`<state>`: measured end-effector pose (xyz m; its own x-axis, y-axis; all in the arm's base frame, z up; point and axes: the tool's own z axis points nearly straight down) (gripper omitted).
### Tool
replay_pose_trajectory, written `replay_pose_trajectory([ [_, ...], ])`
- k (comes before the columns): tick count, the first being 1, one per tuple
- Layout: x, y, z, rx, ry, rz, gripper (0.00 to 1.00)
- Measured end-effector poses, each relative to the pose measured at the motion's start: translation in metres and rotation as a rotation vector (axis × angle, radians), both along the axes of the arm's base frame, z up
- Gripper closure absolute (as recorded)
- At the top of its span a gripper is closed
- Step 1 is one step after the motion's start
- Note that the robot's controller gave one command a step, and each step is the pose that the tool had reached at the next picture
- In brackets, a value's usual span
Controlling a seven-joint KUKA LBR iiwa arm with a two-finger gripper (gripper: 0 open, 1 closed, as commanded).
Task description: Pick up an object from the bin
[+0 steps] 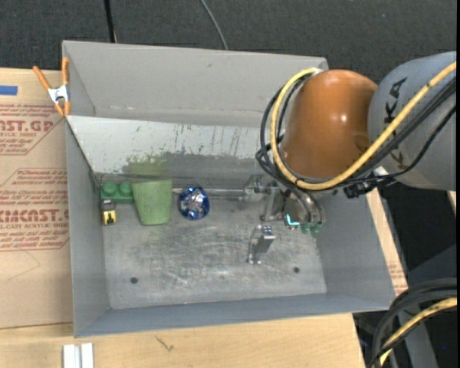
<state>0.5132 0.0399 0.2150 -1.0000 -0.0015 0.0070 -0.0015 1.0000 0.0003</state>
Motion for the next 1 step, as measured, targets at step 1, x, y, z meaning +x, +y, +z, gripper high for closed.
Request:
replay_pose_trajectory([
  [1, 0.0474, 0.0237, -0.1102, 0.0, -0.003, -0.091, 0.0],
])
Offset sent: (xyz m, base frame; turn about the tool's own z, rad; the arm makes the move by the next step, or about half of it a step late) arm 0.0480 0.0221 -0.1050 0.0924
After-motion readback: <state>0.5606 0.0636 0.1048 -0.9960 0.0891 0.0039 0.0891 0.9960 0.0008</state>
